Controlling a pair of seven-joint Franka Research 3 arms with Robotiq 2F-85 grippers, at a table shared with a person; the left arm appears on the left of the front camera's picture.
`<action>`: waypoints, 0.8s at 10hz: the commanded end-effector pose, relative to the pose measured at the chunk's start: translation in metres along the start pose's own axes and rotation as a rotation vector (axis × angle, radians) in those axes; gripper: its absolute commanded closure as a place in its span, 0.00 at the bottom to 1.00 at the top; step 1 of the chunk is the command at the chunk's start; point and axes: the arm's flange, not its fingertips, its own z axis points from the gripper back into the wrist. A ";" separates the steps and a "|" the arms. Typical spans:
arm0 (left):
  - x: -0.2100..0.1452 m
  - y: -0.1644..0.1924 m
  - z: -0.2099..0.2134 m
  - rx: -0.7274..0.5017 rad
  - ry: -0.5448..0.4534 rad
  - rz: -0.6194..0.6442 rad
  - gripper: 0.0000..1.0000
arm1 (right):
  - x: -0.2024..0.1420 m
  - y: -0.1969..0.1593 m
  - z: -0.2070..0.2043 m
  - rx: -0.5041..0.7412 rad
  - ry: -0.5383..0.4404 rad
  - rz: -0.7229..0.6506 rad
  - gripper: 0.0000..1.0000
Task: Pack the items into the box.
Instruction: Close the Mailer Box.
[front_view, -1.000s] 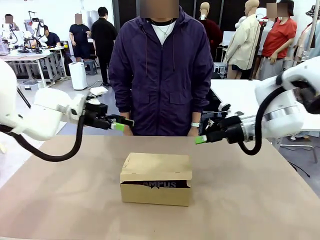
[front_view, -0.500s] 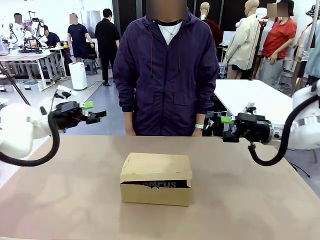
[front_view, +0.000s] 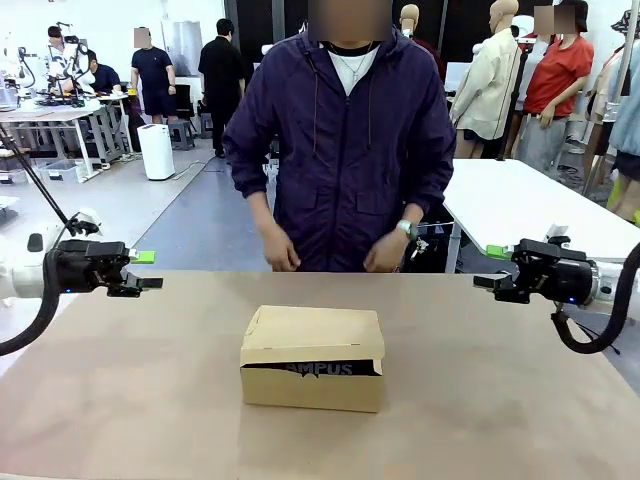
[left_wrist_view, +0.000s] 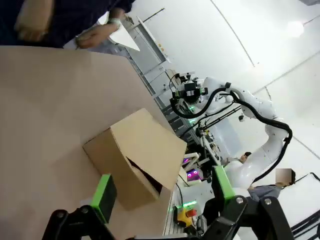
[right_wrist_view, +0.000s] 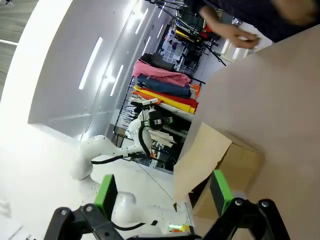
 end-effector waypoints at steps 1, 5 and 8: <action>0.009 -0.002 -0.009 -0.106 -0.023 -0.039 0.00 | -0.003 0.000 -0.013 0.048 0.032 -0.023 0.00; 0.009 -0.002 -0.009 -0.106 -0.023 -0.039 0.00 | -0.003 0.000 -0.013 0.048 0.032 -0.023 0.00; 0.009 -0.002 -0.009 -0.106 -0.023 -0.039 0.00 | -0.003 0.000 -0.013 0.048 0.032 -0.023 0.00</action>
